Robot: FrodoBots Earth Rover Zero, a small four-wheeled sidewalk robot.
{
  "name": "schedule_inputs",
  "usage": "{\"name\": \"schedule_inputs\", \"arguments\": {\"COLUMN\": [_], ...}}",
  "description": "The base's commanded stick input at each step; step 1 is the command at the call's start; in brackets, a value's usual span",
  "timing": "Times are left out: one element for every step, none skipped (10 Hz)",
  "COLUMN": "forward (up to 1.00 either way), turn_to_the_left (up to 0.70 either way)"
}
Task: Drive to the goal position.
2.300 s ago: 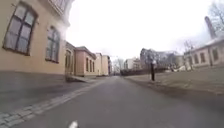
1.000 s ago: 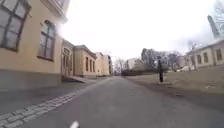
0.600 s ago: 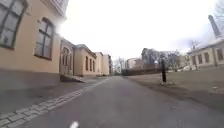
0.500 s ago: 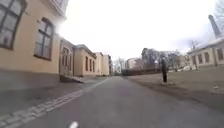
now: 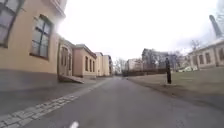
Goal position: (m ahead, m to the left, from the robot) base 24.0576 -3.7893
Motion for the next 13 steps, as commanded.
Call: {"name": "schedule_inputs", "arguments": {"forward": [0.70, 0.70, 0.70, 0.70, 0.70, 0.70, 0.70, 0.70, 0.70, 0.70, 0.70, 0.70, 0.70], "turn_to_the_left": [0.00, 0.00, 0.00, 0.00, 0.00, 0.00, 0.00, 0.00, 0.00, 0.00, 0.00, 0.00, 0.00]}}
